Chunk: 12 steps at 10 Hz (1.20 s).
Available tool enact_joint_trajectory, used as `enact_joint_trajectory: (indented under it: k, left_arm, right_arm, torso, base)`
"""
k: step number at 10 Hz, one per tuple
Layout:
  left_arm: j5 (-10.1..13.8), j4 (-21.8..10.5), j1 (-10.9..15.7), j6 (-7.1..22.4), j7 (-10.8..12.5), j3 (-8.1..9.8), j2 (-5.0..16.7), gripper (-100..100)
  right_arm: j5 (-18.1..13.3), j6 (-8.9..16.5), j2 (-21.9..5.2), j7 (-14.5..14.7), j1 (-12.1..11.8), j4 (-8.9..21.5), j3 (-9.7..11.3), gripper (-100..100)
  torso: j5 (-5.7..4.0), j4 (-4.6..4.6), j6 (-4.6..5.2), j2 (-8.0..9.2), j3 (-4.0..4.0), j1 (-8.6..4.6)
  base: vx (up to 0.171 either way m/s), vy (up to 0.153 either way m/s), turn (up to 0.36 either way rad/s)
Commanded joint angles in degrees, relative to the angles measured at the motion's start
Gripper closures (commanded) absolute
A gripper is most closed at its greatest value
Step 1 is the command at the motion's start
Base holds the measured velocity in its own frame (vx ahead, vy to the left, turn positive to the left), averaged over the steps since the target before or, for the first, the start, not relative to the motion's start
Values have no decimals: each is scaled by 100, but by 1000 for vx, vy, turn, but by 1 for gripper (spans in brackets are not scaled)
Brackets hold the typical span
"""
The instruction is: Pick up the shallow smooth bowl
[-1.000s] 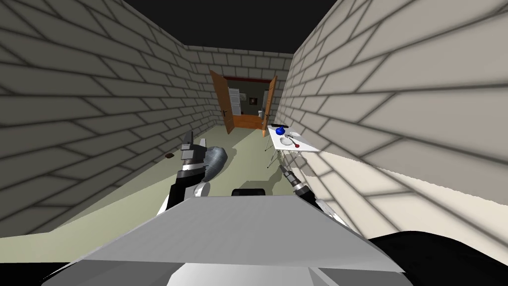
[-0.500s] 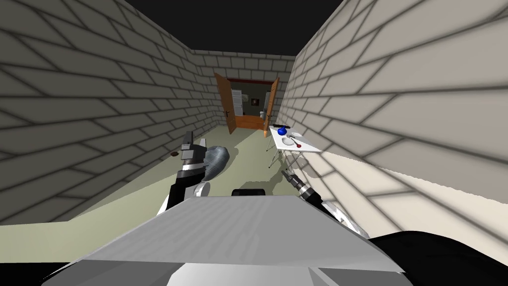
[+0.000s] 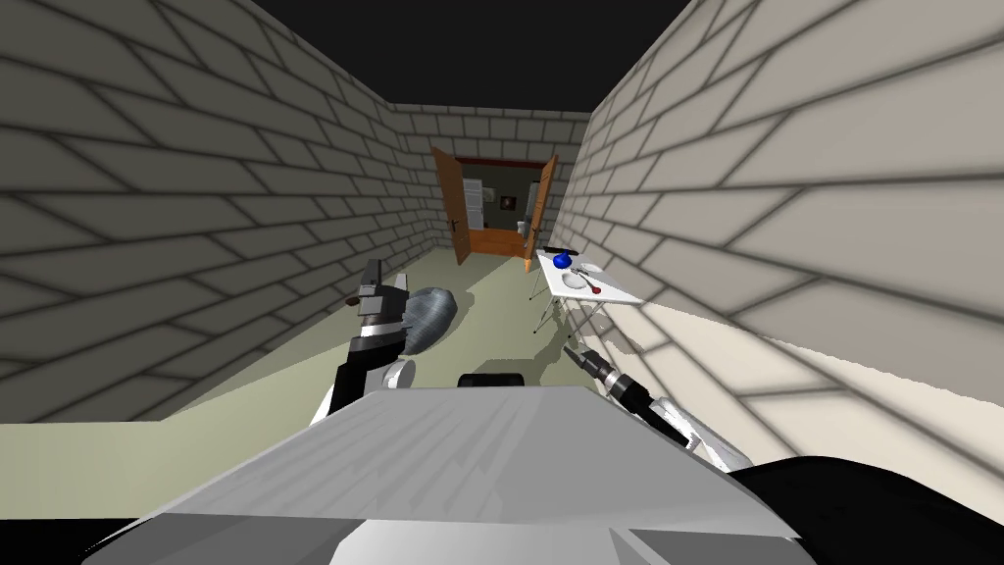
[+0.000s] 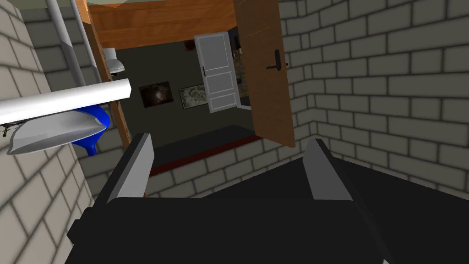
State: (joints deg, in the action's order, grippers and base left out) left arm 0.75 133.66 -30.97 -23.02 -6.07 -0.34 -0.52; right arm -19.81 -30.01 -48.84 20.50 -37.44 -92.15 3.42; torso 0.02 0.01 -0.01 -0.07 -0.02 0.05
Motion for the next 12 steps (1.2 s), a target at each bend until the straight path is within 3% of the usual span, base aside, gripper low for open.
enact_joint_trajectory:
  k: [1, 4, 5, 6, 7, 8, 10, 11, 12]
  left_arm:
    - [0, 0, 0, 0, 0, 0, 0, 0]
    - [0, 0, 0, 0, 0, 0, 0, 0]
    - [0, 0, 0, 0, 0, 0, 0, 0]
    - [0, 0, 0, 0, 0, 0, 0, 0]
    - [0, 0, -1, 0, 0, 0, 0, 0]
    - [0, 0, -1, 0, 0, 0, 0, 0]
    - [0, 0, -1, 0, 0, 0, 0, 0]
    - [0, 0, -1, 0, 0, 0, 0, 0]
    - [0, 0, -1, 0, 0, 1, 0, 0]
  right_arm:
    - [-226, -34, -286, 172, -8, 286, -45, -100]
    - [-431, -39, -612, 308, 8, 577, -73, -100]
    - [-637, -45, -818, 434, 28, 812, -104, -100]
    - [-637, -45, -877, 434, 28, 827, -104, -100]
    - [-842, -53, -1093, 551, 53, 1072, -136, -100]
    - [-842, -53, -1135, 551, 53, 1072, -136, -100]
    - [-1229, -74, -1524, 757, 114, 1515, -205, -100]
    - [-1244, -74, -1620, 757, 114, 1536, -205, -100]
    - [-1438, -87, -1832, 844, 148, 1753, -240, -100]
  torso:
    - [0, 0, 0, 0, 0, 0]
    - [0, -2, -2, -10, -5, 0]
    - [0, -2, 0, -10, -6, -2]
    - [0, -3, -2, -15, -9, -3]
    - [-1, -3, 0, -16, -9, -2]
    - [0, -5, -2, -23, -13, 0]
    - [-1, -6, -4, -28, -16, -4]
    - [-1, -10, -3, -46, -26, -2]
    - [-1, -10, 0, -41, -24, -4]
  base:
    - [16, 38, 78]
    - [30, 27, 61]
    - [51, 23, 106]
    - [48, 21, 41]
    - [68, 31, 84]
    - [60, 13, 48]
    - [109, 19, 128]
    - [110, 12, 41]
    - [105, 21, 84]
